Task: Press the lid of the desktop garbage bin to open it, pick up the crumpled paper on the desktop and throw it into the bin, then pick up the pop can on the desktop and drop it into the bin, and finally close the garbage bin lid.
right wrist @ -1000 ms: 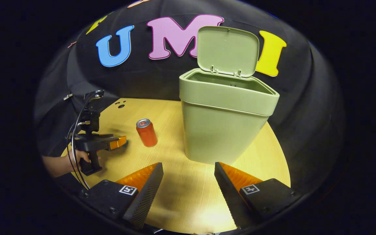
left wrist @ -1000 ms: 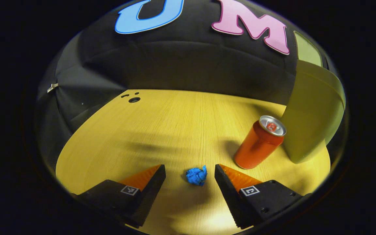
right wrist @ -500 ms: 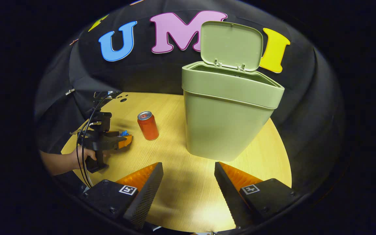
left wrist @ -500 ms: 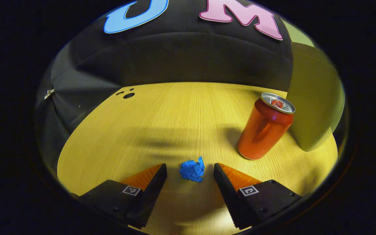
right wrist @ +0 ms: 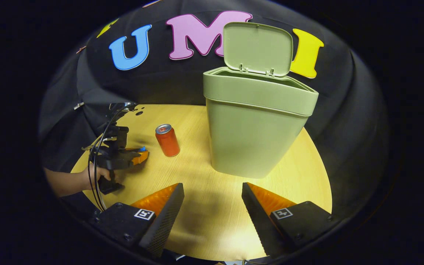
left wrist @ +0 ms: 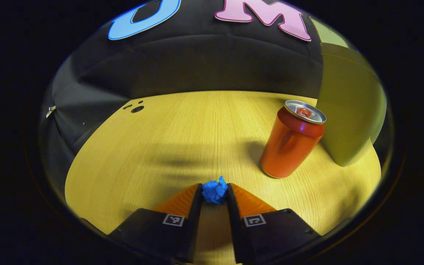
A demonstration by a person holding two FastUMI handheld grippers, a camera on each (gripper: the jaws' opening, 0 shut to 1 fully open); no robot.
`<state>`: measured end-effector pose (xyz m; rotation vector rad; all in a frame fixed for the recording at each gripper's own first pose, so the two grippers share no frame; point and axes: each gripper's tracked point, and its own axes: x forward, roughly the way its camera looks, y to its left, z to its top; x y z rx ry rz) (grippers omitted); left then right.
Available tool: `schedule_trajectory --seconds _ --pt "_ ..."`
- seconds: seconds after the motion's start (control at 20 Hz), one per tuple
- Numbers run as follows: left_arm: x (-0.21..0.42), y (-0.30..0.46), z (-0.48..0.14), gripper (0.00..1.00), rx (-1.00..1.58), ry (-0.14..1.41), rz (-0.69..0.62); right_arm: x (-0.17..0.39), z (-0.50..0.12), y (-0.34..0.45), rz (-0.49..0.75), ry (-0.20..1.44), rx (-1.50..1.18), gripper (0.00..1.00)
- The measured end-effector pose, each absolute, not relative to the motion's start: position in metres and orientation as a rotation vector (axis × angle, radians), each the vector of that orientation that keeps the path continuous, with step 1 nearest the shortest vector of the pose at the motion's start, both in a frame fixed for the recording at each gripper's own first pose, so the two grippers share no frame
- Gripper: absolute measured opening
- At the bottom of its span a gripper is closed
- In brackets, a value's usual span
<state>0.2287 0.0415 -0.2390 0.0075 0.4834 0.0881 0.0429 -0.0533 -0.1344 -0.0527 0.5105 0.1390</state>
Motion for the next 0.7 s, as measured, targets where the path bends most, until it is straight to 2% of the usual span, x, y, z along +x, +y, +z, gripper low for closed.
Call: schedule_trajectory --seconds 0.1,0.4,0.45,0.5,0.7 --pt "0.229 0.041 -0.239 0.39 0.011 0.485 0.087 0.043 -0.134 -0.053 0.136 0.504 -0.046 0.99" --pt "0.222 0.040 -0.225 0.31 0.033 0.468 0.084 0.035 -0.138 -0.049 0.132 0.498 -0.015 0.99" --pt "0.220 0.041 -0.217 0.27 0.034 0.458 0.081 0.035 -0.138 -0.048 0.134 0.497 -0.016 0.99" --pt "0.216 0.041 -0.208 0.31 0.038 0.444 0.078 0.035 -0.138 -0.047 0.135 0.493 -0.015 0.99" --pt "0.199 0.039 -0.158 0.31 0.062 0.371 0.048 0.040 -0.135 -0.041 0.144 0.475 0.014 0.99"
